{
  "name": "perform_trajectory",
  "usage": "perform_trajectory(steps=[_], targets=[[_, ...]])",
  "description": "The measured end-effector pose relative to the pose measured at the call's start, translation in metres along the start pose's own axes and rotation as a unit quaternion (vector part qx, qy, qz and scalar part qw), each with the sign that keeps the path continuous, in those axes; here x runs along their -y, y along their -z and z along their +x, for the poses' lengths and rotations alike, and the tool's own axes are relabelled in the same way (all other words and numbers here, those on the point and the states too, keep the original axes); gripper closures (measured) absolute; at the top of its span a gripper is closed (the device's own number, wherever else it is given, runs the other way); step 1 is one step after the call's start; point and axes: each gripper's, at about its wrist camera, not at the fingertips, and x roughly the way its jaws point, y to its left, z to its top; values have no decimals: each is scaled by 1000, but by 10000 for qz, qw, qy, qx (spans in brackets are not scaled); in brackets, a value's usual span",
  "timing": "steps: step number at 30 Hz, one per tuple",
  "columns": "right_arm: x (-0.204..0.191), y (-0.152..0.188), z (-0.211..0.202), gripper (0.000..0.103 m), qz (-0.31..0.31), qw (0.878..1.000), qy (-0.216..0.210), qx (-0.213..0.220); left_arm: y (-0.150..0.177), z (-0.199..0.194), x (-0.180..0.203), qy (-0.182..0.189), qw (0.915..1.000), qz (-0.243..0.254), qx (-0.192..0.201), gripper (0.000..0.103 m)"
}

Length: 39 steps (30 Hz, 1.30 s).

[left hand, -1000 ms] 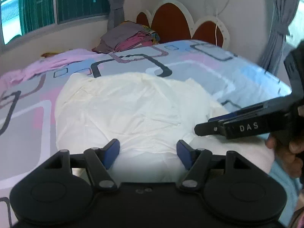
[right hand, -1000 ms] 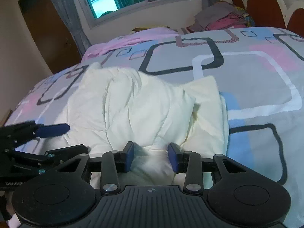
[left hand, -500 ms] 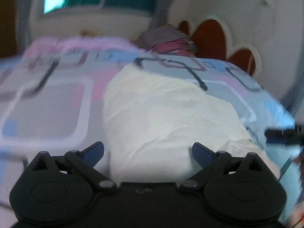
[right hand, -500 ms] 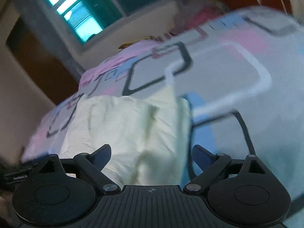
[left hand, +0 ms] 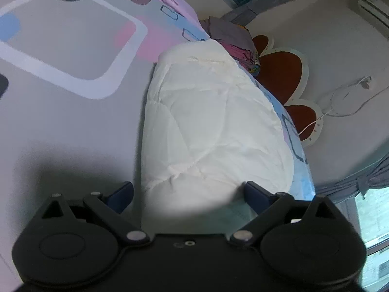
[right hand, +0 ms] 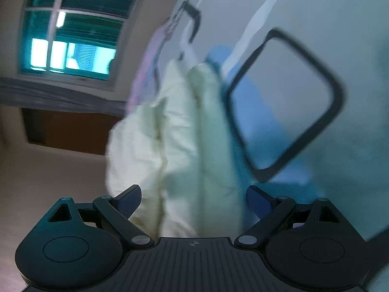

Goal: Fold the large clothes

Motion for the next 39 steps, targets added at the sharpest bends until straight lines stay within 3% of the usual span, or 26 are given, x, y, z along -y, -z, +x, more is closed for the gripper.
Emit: perform_trajectory(steps=[4, 7, 14, 19, 21, 23, 26, 33, 39], targets=[[-6, 0, 11, 4, -458, 9988, 40, -145, 1, 6, -1, 54, 9999, -139, -31, 5], [-24, 0, 9, 0, -984, 9941, 458, -11, 3, 5, -1, 47, 9999, -151, -23, 5], [-20, -10, 35, 0, -911, 9943, 165, -536, -1, 15, -6, 226, 9993, -267, -100, 6], [-38, -10, 69, 1, -1426, 9874, 272, -630, -5, 32, -7, 493, 9976, -455, -197, 9], [-46, -8, 77, 8, -1696, 9824, 389, -683, -5, 35, -3, 485, 9978, -416, -185, 10], [-46, -8, 84, 25, -1700, 9819, 340, -765, -6, 37, 3, 473, 9983, -302, -143, 13], [-52, -7, 82, 37, -1843, 9798, 315, -712, -4, 29, 9, 570, 9983, -106, 32, 26], [-83, 12, 78, 40, -2463, 9663, 441, -601, -8, 17, 17, 861, 9956, 349, 116, 33], [-121, 36, 88, 40, -2727, 9604, 478, -324, -33, -6, 12, 1166, 9898, 796, 211, 35]])
